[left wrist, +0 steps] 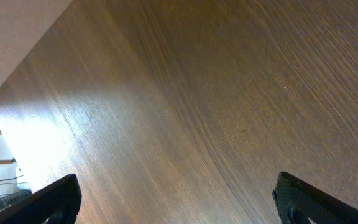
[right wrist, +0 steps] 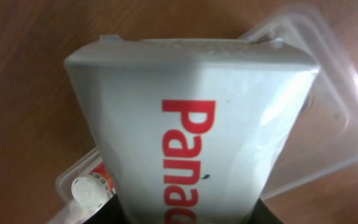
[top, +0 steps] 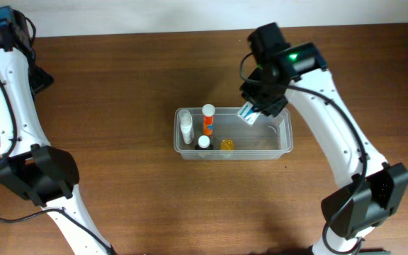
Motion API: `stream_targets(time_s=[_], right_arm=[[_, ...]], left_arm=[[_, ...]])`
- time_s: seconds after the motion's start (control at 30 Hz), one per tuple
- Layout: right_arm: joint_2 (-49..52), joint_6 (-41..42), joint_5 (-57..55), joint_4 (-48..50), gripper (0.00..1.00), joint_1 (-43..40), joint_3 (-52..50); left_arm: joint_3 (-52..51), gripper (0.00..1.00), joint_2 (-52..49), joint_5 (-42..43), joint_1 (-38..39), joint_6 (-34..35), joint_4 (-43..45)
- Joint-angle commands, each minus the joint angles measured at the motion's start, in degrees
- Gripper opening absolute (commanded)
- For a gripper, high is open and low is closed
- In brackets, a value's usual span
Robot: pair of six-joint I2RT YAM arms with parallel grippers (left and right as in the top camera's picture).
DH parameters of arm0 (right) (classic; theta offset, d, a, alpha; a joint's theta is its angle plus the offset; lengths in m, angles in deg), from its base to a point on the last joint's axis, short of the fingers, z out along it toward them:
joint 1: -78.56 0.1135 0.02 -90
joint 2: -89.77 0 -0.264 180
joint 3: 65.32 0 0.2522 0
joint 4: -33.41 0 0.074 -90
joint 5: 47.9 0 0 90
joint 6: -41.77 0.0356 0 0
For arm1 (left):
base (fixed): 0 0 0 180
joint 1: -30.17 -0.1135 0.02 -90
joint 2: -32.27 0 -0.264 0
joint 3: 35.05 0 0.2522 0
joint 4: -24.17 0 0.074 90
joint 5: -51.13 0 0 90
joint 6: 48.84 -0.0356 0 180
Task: Pack container
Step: 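Lift the Panadol box and carry it over the container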
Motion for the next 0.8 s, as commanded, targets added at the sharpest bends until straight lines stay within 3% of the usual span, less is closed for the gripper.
stream_targets(time_s=[0.0, 0.2, 0.77], right_arm=[[0.0, 11.2, -4.0, 0.2, 0.36, 1.2, -1.5], [0.0, 17.6, -3.9, 0.3, 0.34, 1.2, -4.3], [0.0, 26.3, -3.7, 9.9, 0.31, 1.2, -16.2]], left_arm=[[1.1, 1.00, -0.2, -0.8, 0.2, -0.5, 0.0], [1.1, 0.99, -0.2, -0.8, 0.2, -0.5, 0.0], [1.1, 1.00, -0.2, -0.8, 0.2, -0.5, 0.0]])
